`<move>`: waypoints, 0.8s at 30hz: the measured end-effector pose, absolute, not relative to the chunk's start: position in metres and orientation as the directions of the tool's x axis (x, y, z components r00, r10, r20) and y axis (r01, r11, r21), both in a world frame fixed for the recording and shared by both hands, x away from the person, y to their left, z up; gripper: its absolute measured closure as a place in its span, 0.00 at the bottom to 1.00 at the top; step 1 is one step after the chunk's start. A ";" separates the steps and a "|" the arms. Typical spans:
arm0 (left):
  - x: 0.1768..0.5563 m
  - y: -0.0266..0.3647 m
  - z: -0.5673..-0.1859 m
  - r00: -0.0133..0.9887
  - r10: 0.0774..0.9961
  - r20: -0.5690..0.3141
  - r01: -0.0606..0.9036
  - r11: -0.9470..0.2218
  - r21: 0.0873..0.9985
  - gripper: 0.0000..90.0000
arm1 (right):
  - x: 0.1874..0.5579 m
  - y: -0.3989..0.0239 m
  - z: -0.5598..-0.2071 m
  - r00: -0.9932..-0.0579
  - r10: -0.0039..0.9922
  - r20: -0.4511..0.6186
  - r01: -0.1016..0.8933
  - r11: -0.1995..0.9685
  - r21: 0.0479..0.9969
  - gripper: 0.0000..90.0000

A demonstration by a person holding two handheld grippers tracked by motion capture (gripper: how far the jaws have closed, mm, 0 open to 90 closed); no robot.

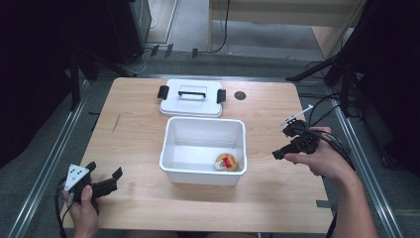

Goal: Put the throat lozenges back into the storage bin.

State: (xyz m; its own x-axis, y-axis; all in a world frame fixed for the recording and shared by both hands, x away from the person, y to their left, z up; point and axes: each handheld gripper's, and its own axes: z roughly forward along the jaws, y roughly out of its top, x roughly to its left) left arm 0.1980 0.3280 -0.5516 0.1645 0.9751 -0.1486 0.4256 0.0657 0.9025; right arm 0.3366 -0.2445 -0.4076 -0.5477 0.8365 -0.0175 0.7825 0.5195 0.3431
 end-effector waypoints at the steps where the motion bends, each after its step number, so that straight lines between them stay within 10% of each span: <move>1: 0.198 0.328 -0.552 0.163 0.976 -0.148 0.428 0.065 0.901 0.00 | 0.336 -0.247 -0.410 -0.541 0.841 -0.017 0.783 0.511 0.356 0.22; 24: 0.197 0.328 -0.552 0.167 0.976 -0.140 0.426 0.057 0.903 0.00 | 0.282 -0.323 -0.486 -0.217 0.974 0.058 0.727 0.122 0.676 0.00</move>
State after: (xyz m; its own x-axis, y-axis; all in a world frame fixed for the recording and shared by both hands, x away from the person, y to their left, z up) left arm 0.1973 0.3276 -0.5515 0.1666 0.9760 -0.1403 0.4256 0.0572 0.9031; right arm 0.2819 -0.3233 -0.4858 -0.2175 0.9743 0.0580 0.7270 0.1221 0.6757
